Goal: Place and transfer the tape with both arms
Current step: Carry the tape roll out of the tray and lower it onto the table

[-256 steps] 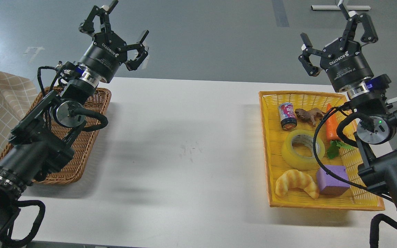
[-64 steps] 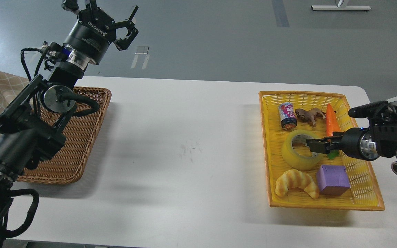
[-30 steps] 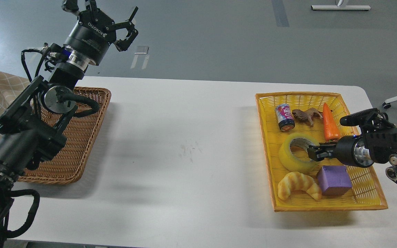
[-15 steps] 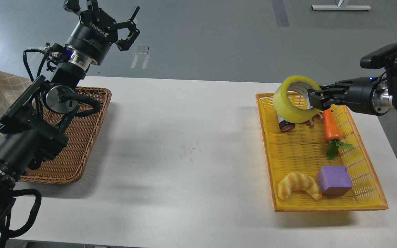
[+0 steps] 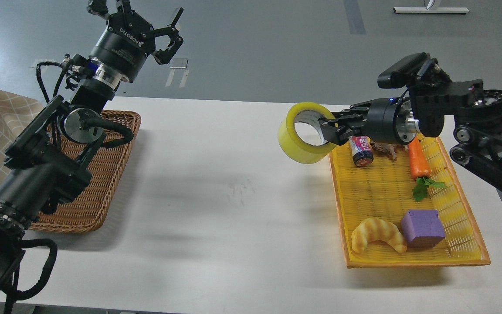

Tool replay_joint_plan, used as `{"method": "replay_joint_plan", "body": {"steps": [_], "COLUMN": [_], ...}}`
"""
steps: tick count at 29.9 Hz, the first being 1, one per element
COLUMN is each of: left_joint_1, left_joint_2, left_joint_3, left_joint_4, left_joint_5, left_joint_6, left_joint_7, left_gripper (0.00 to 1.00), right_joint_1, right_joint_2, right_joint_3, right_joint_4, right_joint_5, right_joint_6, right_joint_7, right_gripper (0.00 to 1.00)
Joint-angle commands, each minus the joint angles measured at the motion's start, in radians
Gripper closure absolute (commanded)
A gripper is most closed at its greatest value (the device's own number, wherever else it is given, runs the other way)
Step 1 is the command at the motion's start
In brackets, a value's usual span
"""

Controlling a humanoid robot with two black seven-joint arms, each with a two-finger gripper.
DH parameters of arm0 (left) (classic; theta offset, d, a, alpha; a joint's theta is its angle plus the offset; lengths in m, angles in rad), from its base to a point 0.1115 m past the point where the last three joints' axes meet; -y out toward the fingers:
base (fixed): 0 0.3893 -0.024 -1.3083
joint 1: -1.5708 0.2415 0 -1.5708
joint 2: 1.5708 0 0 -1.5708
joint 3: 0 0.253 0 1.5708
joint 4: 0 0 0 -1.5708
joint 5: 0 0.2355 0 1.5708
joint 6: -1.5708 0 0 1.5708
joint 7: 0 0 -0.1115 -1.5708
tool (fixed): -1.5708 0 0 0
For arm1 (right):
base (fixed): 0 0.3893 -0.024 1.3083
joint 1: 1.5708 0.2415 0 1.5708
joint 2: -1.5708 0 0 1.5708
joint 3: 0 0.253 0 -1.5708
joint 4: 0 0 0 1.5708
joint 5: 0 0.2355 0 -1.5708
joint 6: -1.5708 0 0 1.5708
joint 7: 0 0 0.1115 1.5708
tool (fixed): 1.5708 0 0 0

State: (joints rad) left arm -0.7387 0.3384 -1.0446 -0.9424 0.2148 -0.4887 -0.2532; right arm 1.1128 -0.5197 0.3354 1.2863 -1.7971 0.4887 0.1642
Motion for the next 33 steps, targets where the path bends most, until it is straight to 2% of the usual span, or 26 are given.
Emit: {"method": "replay_joint_plan", "body": {"steps": [1,9,15,33], "left_joint_1": [-0.014,-0.022,-0.022,-0.022], "left_joint_2": [-0.002,-0.009,-0.010,-0.015], "left_joint_3": [0.000,0.000,0.000,-0.002], "left_joint_4": [0.000,-0.004,-0.015,-0.018], "left_joint_5": [0.000,0.000,0.000,0.000], "left_joint_6": [0.000,0.000,0.000,0.000], "left_joint_7": [0.000,0.000,0.000,0.000], "left_gripper": [0.02,0.02,0.02,0.02], "right_joint_1": [0.028,0.053,0.053,0.030], "right_joint_2": [0.090,0.308,0.418,0.520], "right_joint_3": [-0.044,-0.108,-0.154,-0.203], "right_joint_4": [-0.068,-0.254,-0.350,-0.450], "right_joint_5": [-0.001,-0.001,-0.004,-0.008], "right_joint_6": [0.000,0.000,0.000,0.000], "right_joint_7": [0.000,0.000,0.000,0.000], "right_gripper": [1.00,1.00,1.00,1.00]}}
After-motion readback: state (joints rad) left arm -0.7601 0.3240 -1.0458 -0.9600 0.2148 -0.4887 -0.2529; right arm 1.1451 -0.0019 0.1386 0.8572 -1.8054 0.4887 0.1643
